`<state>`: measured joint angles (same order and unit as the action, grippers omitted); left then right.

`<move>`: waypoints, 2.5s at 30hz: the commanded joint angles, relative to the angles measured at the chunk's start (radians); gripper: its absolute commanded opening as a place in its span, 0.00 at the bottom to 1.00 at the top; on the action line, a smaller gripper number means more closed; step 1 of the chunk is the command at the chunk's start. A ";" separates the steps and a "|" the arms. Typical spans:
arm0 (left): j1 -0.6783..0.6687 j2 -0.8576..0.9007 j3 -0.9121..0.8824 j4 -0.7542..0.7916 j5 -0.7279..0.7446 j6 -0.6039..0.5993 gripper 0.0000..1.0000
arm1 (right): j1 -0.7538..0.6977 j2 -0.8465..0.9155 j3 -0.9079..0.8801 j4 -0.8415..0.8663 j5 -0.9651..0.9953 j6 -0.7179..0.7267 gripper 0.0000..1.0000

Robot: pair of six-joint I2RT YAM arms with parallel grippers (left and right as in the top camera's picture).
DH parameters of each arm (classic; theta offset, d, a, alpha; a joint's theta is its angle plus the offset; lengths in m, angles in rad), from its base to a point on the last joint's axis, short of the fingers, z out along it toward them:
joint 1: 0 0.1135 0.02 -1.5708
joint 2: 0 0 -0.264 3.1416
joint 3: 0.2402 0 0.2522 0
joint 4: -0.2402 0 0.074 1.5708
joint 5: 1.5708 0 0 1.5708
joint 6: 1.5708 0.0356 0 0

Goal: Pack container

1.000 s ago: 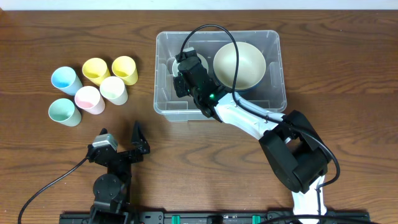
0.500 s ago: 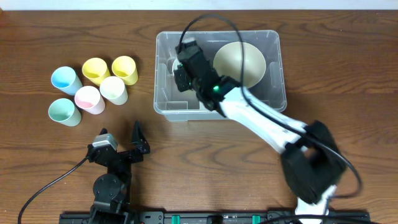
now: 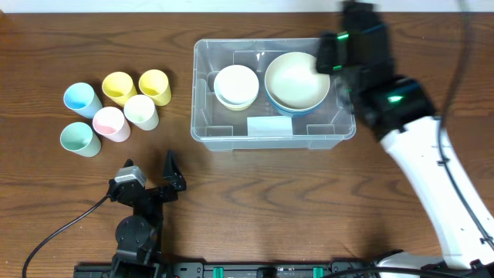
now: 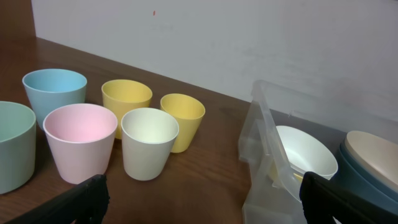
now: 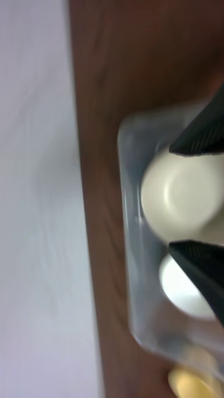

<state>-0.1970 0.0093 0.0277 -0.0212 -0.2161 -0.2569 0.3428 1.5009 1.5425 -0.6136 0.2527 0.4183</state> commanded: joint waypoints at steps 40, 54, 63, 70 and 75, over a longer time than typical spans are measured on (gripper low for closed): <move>0.005 0.365 0.692 -0.602 0.108 -0.010 0.98 | -0.657 -0.010 0.008 -0.322 0.020 0.310 0.99; 0.005 1.200 1.436 -1.061 0.208 0.039 0.98 | -0.657 -0.010 0.008 -0.322 0.020 0.310 0.99; 0.032 1.389 1.432 -1.044 0.098 0.106 0.98 | -0.657 -0.010 0.008 -0.322 0.020 0.310 0.99; 0.148 1.489 1.432 -1.011 0.104 0.107 0.98 | -0.657 -0.010 0.008 -0.322 0.020 0.310 0.99; 0.208 1.569 1.432 -0.963 0.105 0.118 0.98 | -0.657 -0.010 0.008 -0.322 0.020 0.310 0.99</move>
<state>-0.0174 1.5284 1.4460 -1.0039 -0.0948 -0.1673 -0.3111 1.4967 1.5421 -0.9340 0.2623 0.7162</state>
